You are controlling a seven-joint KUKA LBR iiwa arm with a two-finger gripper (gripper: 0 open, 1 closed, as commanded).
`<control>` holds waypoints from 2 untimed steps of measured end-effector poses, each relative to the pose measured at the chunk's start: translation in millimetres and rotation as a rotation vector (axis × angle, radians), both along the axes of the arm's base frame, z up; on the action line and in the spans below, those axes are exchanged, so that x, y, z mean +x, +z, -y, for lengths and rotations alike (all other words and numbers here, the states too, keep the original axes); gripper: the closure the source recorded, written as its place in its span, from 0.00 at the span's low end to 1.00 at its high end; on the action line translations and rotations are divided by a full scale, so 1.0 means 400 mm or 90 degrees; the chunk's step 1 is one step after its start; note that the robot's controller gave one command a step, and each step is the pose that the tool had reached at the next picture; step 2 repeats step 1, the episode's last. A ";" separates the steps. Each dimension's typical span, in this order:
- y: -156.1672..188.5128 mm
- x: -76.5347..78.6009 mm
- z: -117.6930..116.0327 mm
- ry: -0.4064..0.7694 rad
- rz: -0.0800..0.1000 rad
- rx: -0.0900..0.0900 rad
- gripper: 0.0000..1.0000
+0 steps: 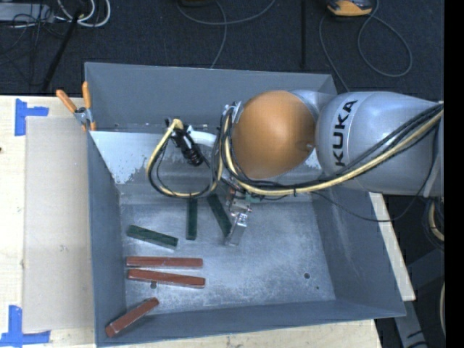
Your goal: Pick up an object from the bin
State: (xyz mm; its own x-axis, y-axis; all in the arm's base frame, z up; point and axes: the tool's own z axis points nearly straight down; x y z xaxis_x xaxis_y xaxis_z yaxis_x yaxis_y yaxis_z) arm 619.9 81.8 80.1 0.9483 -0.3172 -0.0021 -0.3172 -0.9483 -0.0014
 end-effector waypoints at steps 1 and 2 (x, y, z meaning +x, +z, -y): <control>-0.002 -0.002 -0.001 -0.001 -0.002 0.000 1.00; -0.002 -0.002 -0.001 -0.001 -0.002 0.000 1.00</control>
Offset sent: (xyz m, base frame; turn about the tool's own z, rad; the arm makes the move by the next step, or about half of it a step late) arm 0.0000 0.0000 0.0000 0.0000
